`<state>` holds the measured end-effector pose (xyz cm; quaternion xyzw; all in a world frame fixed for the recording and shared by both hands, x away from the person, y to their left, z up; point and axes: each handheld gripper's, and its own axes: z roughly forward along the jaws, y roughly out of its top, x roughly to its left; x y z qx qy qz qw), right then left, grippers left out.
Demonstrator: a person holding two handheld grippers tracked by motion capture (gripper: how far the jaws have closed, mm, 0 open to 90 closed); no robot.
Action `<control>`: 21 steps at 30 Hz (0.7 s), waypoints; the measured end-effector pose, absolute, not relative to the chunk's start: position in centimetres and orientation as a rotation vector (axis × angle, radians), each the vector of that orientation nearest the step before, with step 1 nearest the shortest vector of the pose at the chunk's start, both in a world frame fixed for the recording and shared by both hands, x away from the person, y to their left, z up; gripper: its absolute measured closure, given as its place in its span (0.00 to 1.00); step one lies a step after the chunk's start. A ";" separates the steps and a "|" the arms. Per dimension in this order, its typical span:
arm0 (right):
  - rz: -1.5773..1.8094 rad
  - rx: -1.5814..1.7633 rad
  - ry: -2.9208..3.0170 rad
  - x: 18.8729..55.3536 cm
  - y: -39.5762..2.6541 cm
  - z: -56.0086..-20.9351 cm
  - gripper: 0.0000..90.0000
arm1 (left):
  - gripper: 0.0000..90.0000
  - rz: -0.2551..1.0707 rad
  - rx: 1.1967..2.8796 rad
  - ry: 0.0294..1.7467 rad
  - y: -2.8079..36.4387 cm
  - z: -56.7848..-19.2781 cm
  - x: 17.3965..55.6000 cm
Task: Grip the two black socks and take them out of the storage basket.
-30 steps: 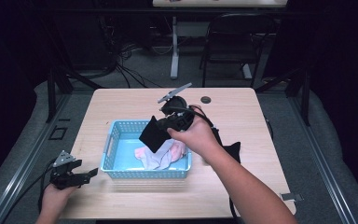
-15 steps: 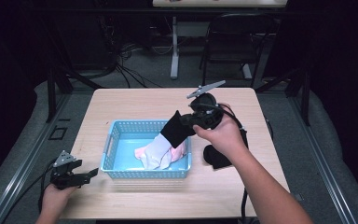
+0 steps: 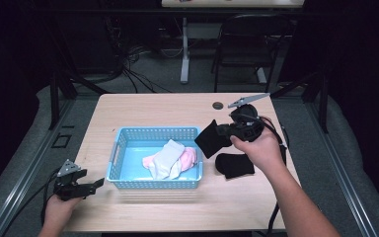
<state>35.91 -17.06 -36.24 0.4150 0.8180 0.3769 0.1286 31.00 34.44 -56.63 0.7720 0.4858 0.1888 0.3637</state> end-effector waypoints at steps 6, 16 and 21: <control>1.080 1.251 2.376 36.0 -17.9 -37.3 0.96 | 0.20 0.485 1.986 1.251 34.4 -56.7 31.0; 1.074 1.316 2.387 36.5 -18.7 -39.7 0.96 | 0.20 0.486 1.987 1.254 34.5 -56.7 31.0; 1.055 1.361 2.404 36.7 -19.0 -41.5 0.96 | 0.20 0.486 1.986 1.254 34.5 -56.7 31.0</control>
